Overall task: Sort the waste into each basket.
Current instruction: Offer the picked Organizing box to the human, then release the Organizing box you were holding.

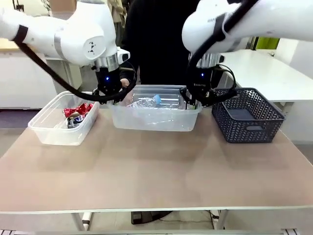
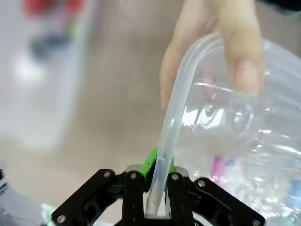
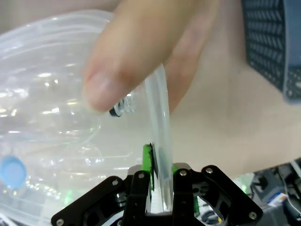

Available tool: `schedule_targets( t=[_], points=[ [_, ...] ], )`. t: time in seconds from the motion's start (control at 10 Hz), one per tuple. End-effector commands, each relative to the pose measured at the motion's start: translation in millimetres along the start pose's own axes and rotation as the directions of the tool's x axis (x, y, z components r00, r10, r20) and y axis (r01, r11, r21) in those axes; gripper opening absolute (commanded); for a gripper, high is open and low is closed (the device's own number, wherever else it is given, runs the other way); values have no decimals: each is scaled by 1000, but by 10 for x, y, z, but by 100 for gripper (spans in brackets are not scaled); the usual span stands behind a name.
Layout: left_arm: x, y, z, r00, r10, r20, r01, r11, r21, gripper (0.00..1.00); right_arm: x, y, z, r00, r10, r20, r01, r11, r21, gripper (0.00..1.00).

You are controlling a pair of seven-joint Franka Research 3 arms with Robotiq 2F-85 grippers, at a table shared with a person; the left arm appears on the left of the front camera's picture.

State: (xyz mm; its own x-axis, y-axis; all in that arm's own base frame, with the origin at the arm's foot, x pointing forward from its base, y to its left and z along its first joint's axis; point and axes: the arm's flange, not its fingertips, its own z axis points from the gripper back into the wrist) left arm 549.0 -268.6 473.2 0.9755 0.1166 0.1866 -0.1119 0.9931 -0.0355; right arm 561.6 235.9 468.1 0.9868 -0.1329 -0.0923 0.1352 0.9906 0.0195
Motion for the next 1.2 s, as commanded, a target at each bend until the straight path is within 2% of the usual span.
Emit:
schedule_targets(
  t=[0.0,0.1,0.2,1.1],
  points=[
    [-37,-369,65,998,55,31,-54,998,-28,6,47,217,129,1000,-26,-5,26,998,60,5],
    [-60,-351,46,997,76,19,-75,996,-43,6,85,180,64,997,-81,-12,82,992,97,5],
    [66,-56,-38,1000,4,2,-4,1000,5,6,146,-29,-28,1000,-14,-6,14,1000,0,5],
    [66,-56,-38,1000,4,2,-4,1000,5,6,146,-29,-28,1000,-14,-6,14,1000,0,5]
  ],
)
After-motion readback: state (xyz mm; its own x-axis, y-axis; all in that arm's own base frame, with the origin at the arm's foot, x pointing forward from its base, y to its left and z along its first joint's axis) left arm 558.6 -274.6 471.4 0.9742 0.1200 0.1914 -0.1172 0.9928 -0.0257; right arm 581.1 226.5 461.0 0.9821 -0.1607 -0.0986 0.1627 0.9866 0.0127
